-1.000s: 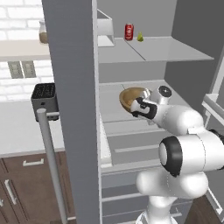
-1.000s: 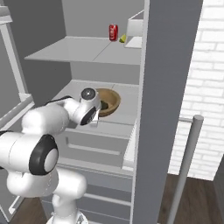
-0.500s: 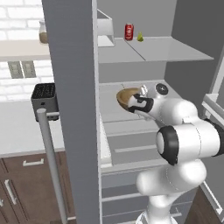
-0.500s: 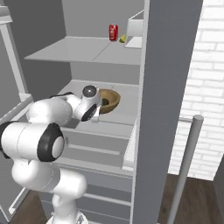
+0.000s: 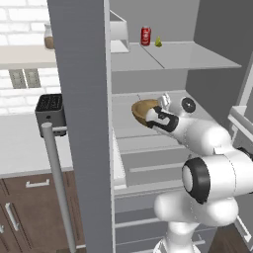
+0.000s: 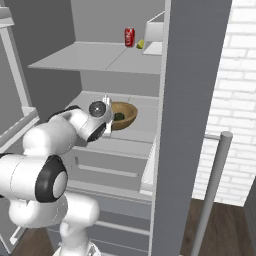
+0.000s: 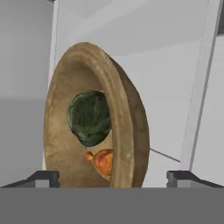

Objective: Pick the chicken drumstick and cucumber from their plates and place them in the bowl. Then put the bowl in the fridge.

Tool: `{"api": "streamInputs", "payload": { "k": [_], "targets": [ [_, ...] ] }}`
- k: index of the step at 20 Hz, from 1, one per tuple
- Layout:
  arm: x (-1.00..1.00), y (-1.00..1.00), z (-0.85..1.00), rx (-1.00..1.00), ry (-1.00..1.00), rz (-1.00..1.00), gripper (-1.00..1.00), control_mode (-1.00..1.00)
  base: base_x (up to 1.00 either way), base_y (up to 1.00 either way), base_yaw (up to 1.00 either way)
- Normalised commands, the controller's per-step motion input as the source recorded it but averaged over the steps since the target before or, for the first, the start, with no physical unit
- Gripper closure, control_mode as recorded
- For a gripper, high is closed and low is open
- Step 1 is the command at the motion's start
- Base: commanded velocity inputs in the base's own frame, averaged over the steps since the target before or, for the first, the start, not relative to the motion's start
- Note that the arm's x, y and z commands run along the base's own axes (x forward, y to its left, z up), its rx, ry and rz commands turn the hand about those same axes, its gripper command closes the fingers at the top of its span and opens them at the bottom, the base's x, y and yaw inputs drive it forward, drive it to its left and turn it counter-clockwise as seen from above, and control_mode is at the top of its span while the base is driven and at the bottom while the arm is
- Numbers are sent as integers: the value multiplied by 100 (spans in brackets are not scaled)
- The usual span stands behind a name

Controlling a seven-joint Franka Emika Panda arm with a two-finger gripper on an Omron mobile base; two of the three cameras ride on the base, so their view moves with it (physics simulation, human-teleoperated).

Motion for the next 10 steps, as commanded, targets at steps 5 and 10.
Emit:
{"api": "streamInputs", "payload": {
  "k": [5, 10],
  "targets": [
    [-89, 3, 96, -7, -13, 0, -100, -100, 0, 0, 0],
    [-97, -1, 100, 0, -12, 0, -100, -100, 0, 0, 0]
  ]
}}
